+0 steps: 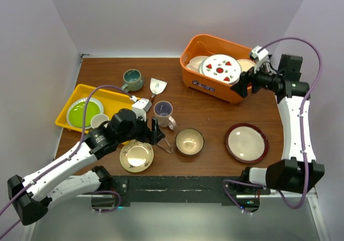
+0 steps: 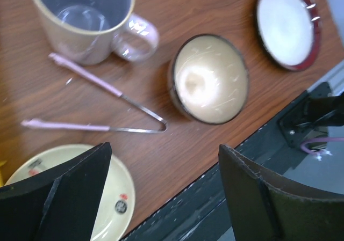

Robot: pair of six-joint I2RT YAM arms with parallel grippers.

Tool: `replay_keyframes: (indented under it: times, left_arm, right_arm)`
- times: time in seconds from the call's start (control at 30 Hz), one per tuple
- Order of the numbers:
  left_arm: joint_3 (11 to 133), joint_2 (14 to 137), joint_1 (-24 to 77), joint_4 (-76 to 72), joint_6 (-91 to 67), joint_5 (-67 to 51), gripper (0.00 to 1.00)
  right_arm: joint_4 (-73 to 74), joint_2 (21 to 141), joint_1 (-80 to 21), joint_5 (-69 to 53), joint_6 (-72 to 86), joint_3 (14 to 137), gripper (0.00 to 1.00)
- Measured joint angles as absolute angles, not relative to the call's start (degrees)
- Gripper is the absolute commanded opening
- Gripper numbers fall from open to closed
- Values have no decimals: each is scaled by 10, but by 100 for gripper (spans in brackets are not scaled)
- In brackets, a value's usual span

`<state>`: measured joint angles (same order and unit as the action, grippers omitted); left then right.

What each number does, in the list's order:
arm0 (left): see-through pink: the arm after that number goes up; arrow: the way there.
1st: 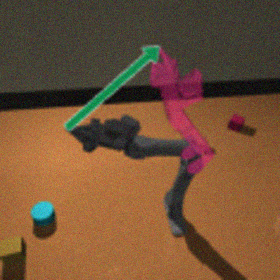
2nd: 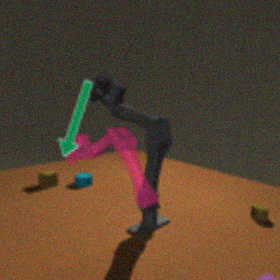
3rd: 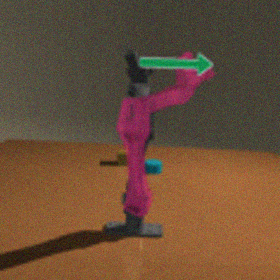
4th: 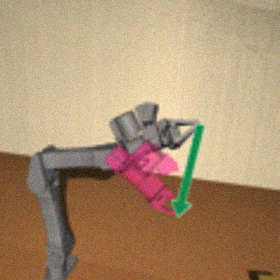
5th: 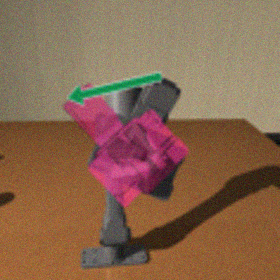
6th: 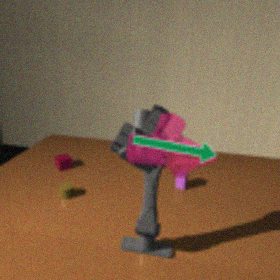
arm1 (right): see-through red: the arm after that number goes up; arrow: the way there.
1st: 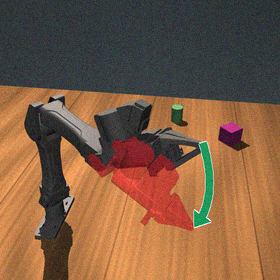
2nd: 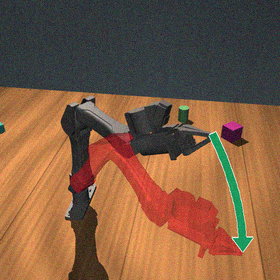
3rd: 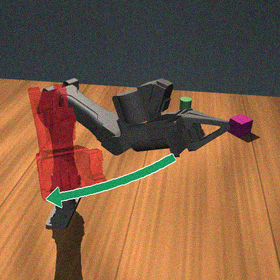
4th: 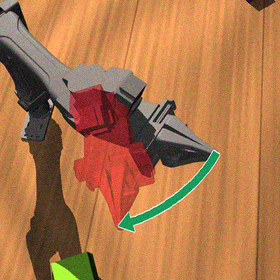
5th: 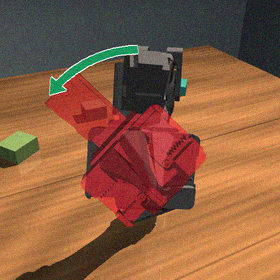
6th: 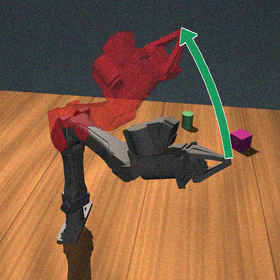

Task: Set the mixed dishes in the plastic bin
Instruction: Pick up the plate at the center of the board.

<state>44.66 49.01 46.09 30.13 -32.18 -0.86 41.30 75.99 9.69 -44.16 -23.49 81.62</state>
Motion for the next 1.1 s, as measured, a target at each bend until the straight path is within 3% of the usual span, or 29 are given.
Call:
replay_keyframes:
  times: [0.17, 0.4, 0.63, 0.87, 1.1]
  left_arm:
    - [419, 503, 461, 206, -324, -46, 85]
    - [403, 524, 486, 115, -324, -73, 85]
    - [397, 548, 542, 59, -326, -72, 85]
    - [396, 574, 561, 11, -335, -71, 85]
    - [396, 577, 561, -6, -335, -71, 85]
  right_arm:
    - [560, 731, 96, -491, -421, 813, 83]
    - [707, 737, 96, -460, -596, 772, 82]
    - [698, 728, 110, -368, -605, 687, 81]
    - [665, 770, 241, -323, -605, 644, 80]
    - [589, 820, 292, -262, -576, 599, 78]
